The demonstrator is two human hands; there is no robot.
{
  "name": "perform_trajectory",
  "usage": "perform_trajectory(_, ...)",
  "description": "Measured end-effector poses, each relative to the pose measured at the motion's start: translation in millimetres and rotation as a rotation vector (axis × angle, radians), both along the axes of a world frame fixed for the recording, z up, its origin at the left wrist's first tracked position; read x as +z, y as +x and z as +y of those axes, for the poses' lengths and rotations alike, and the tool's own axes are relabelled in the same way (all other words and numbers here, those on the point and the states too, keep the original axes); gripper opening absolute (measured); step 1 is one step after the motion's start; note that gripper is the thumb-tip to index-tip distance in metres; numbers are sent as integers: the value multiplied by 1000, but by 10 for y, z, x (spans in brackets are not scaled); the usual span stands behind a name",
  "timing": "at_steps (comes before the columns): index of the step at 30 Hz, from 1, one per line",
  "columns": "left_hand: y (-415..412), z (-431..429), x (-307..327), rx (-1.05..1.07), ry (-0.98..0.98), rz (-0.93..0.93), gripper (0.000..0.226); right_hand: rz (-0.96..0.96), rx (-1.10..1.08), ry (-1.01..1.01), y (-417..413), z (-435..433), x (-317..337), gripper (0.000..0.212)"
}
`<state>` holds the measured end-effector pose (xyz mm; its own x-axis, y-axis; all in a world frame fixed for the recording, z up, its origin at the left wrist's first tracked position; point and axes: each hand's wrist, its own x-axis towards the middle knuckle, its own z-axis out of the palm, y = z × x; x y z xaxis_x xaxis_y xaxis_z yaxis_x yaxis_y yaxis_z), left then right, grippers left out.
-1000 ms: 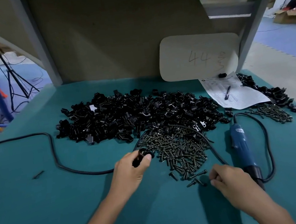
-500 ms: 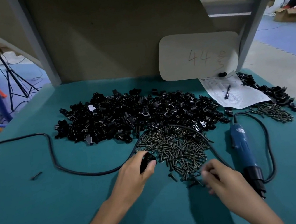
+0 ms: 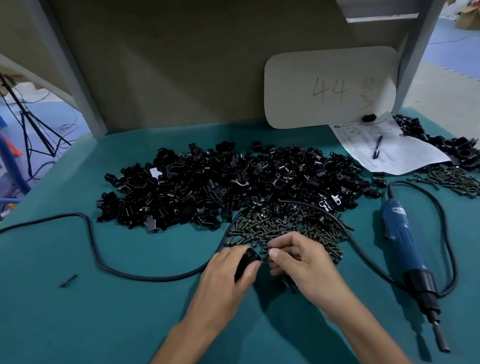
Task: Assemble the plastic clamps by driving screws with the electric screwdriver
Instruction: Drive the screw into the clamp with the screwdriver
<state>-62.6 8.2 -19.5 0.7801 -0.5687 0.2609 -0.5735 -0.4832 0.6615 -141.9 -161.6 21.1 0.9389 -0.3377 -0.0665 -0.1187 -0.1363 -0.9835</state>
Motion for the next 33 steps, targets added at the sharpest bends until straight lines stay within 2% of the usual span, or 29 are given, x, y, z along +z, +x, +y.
perform_trajectory(10,-23,-3,42,-17,6,-7,26,-25,36,37,76,-1,-83,7)
perform_trajectory(19,-68,-18,58,-29,117,-44,32,62,161,-286,106,-114,-39,8)
perform_trajectory(24,-99,-19,78,-48,161,-119,38,121,301,-595,151,-146,-30,30)
perform_trajectory(29,-122,-20,110,-53,186,-151,38,137,287,-626,182,-90,-56,49)
perform_trajectory(33,-123,-21,118,-50,194,-147,38,106,268,-654,171,-94,-52,54)
